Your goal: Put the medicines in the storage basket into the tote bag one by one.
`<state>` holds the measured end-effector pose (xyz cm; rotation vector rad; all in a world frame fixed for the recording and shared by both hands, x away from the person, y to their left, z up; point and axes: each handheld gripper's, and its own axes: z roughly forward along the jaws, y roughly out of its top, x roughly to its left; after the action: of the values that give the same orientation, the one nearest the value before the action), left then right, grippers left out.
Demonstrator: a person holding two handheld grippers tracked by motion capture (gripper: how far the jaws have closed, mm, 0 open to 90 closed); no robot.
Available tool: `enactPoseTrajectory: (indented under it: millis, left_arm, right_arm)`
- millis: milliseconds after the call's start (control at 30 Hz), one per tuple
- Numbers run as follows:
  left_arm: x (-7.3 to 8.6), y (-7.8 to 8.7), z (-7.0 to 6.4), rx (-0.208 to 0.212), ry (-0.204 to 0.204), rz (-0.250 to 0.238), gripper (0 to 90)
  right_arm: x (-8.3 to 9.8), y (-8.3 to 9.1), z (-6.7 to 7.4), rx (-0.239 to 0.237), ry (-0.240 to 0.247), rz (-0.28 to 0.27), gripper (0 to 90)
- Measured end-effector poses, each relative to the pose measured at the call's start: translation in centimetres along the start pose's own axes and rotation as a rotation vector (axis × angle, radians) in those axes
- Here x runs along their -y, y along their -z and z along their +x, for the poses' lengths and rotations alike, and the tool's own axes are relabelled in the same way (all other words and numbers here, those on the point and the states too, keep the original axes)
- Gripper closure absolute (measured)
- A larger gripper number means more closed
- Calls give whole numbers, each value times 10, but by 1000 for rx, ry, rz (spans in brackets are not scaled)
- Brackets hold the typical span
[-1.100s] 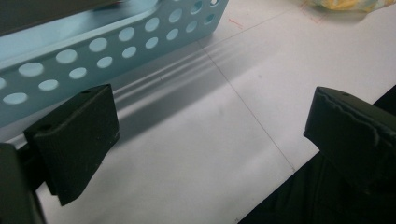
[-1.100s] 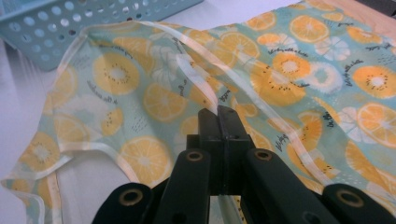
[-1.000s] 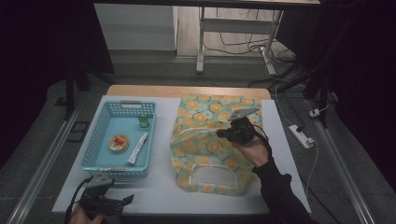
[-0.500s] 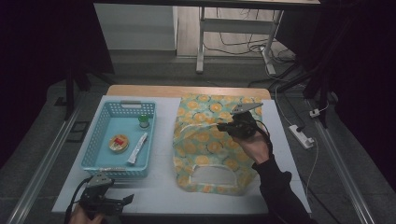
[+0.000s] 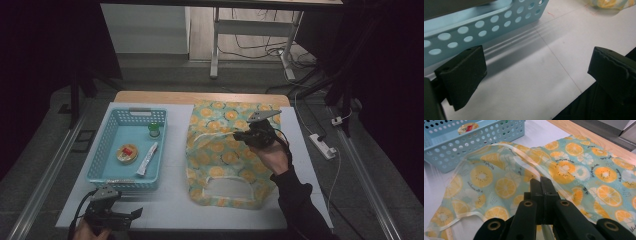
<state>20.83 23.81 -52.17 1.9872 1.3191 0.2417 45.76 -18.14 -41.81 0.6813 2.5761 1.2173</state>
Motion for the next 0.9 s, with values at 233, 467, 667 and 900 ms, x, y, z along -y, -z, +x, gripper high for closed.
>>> enactPoseTrajectory:
  millis: [233, 467, 667, 900]
  left_arm:
    - [0, 1, -1, -6, -4, -9, 10]
    - [-1, 5, 2, 37, 19, -43, 1]
    - [-3, 6, 0, 47, 5, -27, 2]
    - [-5, 11, 2, 87, 12, -48, 1]
  right_arm:
    - [2, 1, 0, 5, -3, -2, 900]
    - [1, 1, 1, 3, -4, -12, 900]
    - [1, 1, 2, -1, 0, -14, 900]
    - [1, 1, 2, -2, -3, -15, 900]
